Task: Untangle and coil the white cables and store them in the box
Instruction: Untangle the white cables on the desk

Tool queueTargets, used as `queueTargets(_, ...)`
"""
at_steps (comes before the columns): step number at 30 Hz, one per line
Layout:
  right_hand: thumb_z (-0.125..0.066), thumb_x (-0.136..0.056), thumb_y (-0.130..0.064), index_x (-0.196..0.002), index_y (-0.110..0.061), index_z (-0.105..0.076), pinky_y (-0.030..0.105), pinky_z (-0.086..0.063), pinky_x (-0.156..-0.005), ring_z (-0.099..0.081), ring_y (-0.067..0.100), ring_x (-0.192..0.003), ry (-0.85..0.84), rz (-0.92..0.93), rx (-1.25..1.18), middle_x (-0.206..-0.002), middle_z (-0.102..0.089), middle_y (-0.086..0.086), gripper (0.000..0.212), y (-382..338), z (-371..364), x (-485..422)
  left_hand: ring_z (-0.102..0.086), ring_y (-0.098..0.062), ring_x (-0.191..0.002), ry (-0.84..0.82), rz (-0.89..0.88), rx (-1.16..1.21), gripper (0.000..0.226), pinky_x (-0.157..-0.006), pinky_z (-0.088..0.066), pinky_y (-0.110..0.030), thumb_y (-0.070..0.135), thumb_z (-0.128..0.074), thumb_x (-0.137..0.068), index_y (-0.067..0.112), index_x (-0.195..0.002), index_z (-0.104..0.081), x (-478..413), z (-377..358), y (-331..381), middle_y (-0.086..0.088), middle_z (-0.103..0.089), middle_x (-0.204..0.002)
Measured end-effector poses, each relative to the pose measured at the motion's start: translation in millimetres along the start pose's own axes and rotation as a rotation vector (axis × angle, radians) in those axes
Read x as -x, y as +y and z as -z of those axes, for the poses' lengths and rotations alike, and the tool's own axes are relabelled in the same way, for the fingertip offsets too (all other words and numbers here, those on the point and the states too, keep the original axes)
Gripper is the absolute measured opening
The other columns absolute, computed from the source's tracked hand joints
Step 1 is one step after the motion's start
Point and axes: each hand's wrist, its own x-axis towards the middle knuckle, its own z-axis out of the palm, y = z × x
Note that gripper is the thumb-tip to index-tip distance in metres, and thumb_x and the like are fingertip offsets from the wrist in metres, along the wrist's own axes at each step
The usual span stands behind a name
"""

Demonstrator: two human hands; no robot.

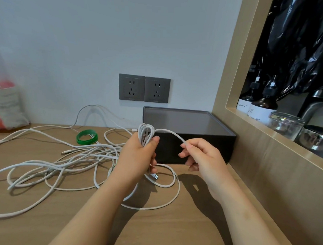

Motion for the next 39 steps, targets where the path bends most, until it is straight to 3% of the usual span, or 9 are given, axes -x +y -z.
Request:
queueTargets(5, -0.053, -0.093, -0.014, -0.088, -0.017, -0.058, 0.016, -0.047, -0.052, -0.054, 0.004, -0.053, 0.0, 0.061, -0.025, -0.067, -0.059, -0.001, 0.008, 2, -10, 5, -0.041, -0.012, -0.045, 0.007, -0.001, 0.066, 0.025, -0.042, -0.041, -0.025, 0.033, -0.057, -0.092, 0.008, -0.093, -0.053, 1, -3, -3, -0.004, -0.041, -0.06)
queueTargets(11, -0.059, -0.089, -0.011, -0.082, -0.031, -0.062, 0.015, -0.052, -0.061, -0.062, 0.002, -0.071, -0.083, 0.125, 0.0, -0.081, -0.063, -0.007, 0.021, 1, -29, 13, -0.045, -0.012, -0.054, 0.199, 0.075, 0.187, 0.043, -0.042, -0.047, -0.02, 0.052, -0.052, -0.086, 0.01, -0.088, -0.051, -2, -3, -5, -0.004, -0.042, -0.062)
queueTargets(15, -0.06, -0.089, -0.013, -0.083, -0.039, -0.063, 0.02, -0.055, -0.072, -0.063, 0.007, -0.082, -0.083, 0.179, 0.032, -0.094, -0.062, -0.009, 0.027, 1, -33, 15, -0.046, -0.012, -0.056, 0.147, 0.075, 0.134, 0.039, -0.043, -0.043, -0.017, 0.052, -0.055, -0.084, 0.013, -0.081, -0.05, -3, -3, -7, -0.003, -0.043, -0.065)
queueTargets(17, -0.062, -0.088, -0.013, -0.083, -0.039, -0.064, 0.019, -0.054, -0.069, -0.063, 0.006, -0.079, -0.061, 0.198, 0.027, -0.092, -0.062, -0.009, 0.026, 0, -33, 16, -0.045, -0.011, -0.056, 0.089, 0.083, 0.131, 0.039, -0.044, -0.042, -0.018, 0.052, -0.059, -0.082, 0.015, -0.077, -0.05, -2, -3, -7, -0.001, -0.043, -0.064)
queueTargets(21, -0.068, -0.083, -0.016, -0.077, -0.038, -0.064, 0.011, -0.047, -0.058, -0.062, 0.002, -0.071, -0.011, 0.203, 0.022, -0.077, -0.065, -0.014, 0.023, -2, -34, 17, -0.054, -0.017, -0.06, -0.03, 0.064, 0.144, 0.045, -0.055, -0.044, -0.028, 0.057, -0.067, -0.064, 0.015, -0.075, -0.057, -1, -3, -9, -0.002, -0.052, -0.061)
queueTargets(25, -0.074, -0.078, -0.014, -0.077, -0.028, -0.061, 0.011, -0.046, -0.053, -0.061, 0.001, -0.063, 0.025, 0.193, -0.049, -0.068, -0.064, -0.014, 0.019, -3, -34, 17, -0.054, -0.019, -0.066, 0.022, 0.111, 0.148, 0.036, -0.066, -0.049, -0.038, 0.048, -0.059, -0.086, 0.012, -0.085, -0.058, -1, -7, -9, -0.007, -0.053, -0.071)
queueTargets(28, -0.072, -0.08, -0.014, -0.081, -0.028, -0.064, 0.013, -0.049, -0.056, -0.065, 0.002, -0.072, -0.041, 0.147, -0.132, -0.077, -0.069, -0.013, 0.017, -6, -32, 17, -0.057, -0.025, -0.074, 0.109, 0.106, 0.188, 0.036, -0.08, -0.052, -0.045, 0.046, -0.05, -0.092, 0.012, -0.085, -0.058, -4, -5, -8, -0.011, -0.057, -0.078)
queueTargets(33, -0.069, -0.082, -0.011, -0.083, -0.03, -0.066, 0.008, -0.049, -0.063, -0.063, -0.006, -0.085, -0.137, 0.141, -0.069, -0.084, -0.069, -0.017, 0.02, -6, -31, 18, -0.065, -0.018, -0.071, 0.115, 0.096, 0.331, 0.033, -0.066, -0.053, -0.031, 0.041, -0.047, -0.095, 0.012, -0.098, -0.061, -7, 2, -7, -0.007, -0.066, -0.081)
queueTargets(39, -0.071, -0.081, -0.017, -0.078, -0.028, -0.065, 0.01, -0.048, -0.061, -0.057, -0.001, -0.075, -0.057, 0.177, 0.107, -0.075, -0.063, -0.009, 0.013, 2, -34, 16, -0.071, -0.017, -0.071, 0.093, 0.098, 0.419, 0.032, -0.057, -0.057, -0.028, 0.038, -0.046, -0.096, 0.01, -0.096, -0.061, -7, 1, -7, -0.008, -0.069, -0.079)
